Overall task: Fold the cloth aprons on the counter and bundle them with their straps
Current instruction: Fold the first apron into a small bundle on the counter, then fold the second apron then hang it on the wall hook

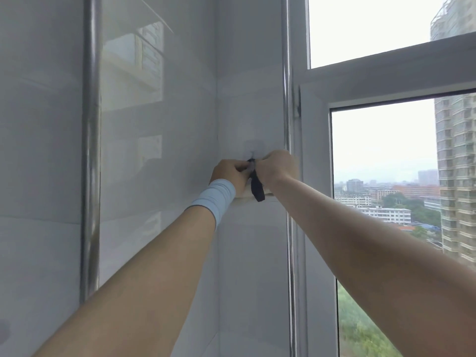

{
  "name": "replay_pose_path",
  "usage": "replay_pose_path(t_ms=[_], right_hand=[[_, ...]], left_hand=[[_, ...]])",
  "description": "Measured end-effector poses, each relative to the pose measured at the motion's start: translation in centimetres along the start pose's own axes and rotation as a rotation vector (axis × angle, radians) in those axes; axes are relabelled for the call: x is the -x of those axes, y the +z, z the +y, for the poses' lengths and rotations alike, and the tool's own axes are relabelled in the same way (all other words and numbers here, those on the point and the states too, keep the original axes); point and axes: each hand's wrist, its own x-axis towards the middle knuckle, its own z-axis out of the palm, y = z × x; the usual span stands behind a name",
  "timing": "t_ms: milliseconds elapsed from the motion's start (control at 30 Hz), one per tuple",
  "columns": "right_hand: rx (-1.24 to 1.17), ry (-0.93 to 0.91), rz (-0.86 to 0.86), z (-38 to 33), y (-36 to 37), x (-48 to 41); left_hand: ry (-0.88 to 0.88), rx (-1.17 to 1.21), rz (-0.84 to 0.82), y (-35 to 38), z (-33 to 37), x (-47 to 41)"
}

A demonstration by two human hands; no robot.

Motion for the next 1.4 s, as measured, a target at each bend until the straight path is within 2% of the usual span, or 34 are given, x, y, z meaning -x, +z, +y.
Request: replay_pose_path(t_ms=[133, 367, 533, 667, 800, 1033, 1167, 1400], right_hand=[[0.02, -0.079, -0.056, 1.5, 0.7, 2.0], [0.061, -0.368, 0.037, 5.4, 1.5, 5.0], [0.045, -0.417, 0.077, 8.5, 1.5, 6.2], [0.154, -0.477, 0.016, 9.5, 1.4, 6.7], [0.386, -0.483, 0.016, 8.2, -0.1, 7.2], [0.314, -0.518, 0.068, 8.9, -3.2, 11.2], [0.26, -0.458, -0.077, 11.7, -4.8, 15.8], [0.283, -0.281, -0.444, 20.9, -6.3, 27.8]], left_hand=[[-0.009, 0.026, 0.062, 0.4, -2.1, 1.7], [0.078, -0.097, 0.018, 1.3, -3.8, 3.9], [0.12, -0.163, 0.0, 2.4, -4.5, 5.7], [0.131, -0.189, -0.028, 3.0, -5.4, 6.8], [0.105, -0.197, -0.102, 2.0, -4.5, 6.6], [0.22, -0.248, 0.23, 1.7, -3.5, 11.7], [0.087, -0.05, 0.11, 3.1, -2.4, 18.1], [-0.179, -0.093, -0.163, 9.0, -4.2, 32.9]])
